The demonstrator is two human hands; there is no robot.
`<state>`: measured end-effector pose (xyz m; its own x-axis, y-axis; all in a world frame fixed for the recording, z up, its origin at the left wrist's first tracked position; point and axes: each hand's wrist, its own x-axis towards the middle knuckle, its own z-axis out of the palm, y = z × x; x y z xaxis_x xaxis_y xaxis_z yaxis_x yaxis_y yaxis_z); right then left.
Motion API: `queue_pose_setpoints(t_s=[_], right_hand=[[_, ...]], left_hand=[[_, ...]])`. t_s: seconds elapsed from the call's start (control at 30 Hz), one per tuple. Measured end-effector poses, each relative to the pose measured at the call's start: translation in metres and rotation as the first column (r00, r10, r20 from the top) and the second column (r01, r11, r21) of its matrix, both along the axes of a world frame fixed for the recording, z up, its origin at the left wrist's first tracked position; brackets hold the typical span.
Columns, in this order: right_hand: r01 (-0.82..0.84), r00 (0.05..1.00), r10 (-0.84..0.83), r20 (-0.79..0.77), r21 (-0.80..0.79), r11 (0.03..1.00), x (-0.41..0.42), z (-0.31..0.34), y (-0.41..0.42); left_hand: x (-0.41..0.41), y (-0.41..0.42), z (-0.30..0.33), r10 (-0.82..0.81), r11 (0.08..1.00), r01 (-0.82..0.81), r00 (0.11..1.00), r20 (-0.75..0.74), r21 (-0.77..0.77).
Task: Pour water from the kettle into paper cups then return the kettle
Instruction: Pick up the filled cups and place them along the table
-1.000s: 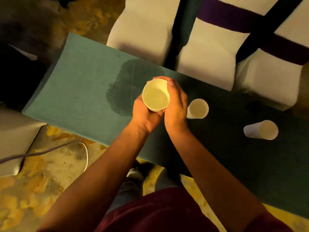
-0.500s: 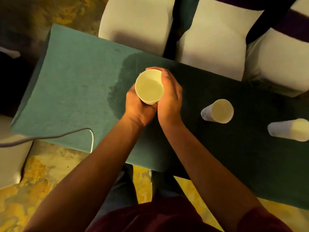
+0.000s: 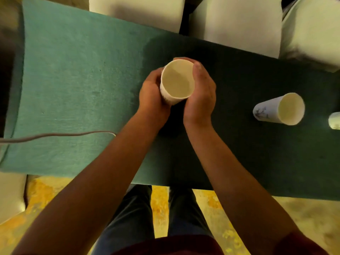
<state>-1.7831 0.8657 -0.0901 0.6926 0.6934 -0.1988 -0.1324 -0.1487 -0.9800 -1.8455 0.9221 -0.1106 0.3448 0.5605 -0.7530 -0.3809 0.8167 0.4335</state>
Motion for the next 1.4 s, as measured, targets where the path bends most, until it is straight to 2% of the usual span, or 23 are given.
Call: queue_pose_setpoints(t_s=[0.1, 0.17, 0.2, 0.3, 0.43, 0.67, 0.87, 1.07, 1.4], right_hand=[[0.008, 1.0, -0.007, -0.012, 0.012, 1.0, -0.002, -0.004, 0.004], [0.011, 1.0, -0.011, -0.008, 0.022, 1.0, -0.003, -0.006, 0.006], [0.011, 1.0, -0.011, -0.003, 0.02, 1.0, -0.003, -0.007, 0.007], [-0.006, 1.0, 0.006, 0.004, 0.004, 1.0, -0.002, -0.013, 0.007], [-0.015, 1.0, 0.015, -0.013, -0.026, 1.0, -0.001, -0.024, 0.004], [-0.044, 0.998, 0.046, -0.042, 0.052, 0.998, -0.003, -0.034, 0.001], [-0.077, 0.997, 0.076, -0.019, -0.014, 0.997, 0.002, -0.04, -0.009], [-0.097, 0.995, 0.097, 0.031, -0.016, 0.995, 0.013, -0.021, -0.016], [-0.136, 0.983, 0.14, 0.121, -0.042, 0.99, 0.046, 0.029, -0.038]], left_hand=[[0.0, 0.005, -0.001, -0.013, 0.991, 0.035, 0.986, -0.168, 0.129], [-0.002, 0.008, -0.002, -0.02, 0.956, 0.121, 0.936, -0.352, 0.266], [-0.003, 0.01, -0.004, 0.013, 0.938, 0.123, 0.922, -0.388, 0.323], [-0.006, 0.017, -0.003, 0.054, 0.913, 0.09, 0.94, -0.338, 0.397], [-0.009, 0.021, -0.007, 0.102, 0.925, -0.002, 0.965, -0.242, 0.381], [-0.018, 0.027, -0.02, 0.186, 0.921, -0.1, 0.962, -0.199, 0.377], [-0.02, 0.029, -0.016, 0.226, 0.916, -0.135, 0.952, -0.207, 0.378], [-0.027, 0.043, 0.015, 0.216, 0.925, -0.136, 0.956, -0.198, 0.353], [-0.028, 0.041, 0.087, 0.261, 0.887, -0.174, 0.953, -0.154, 0.428]])
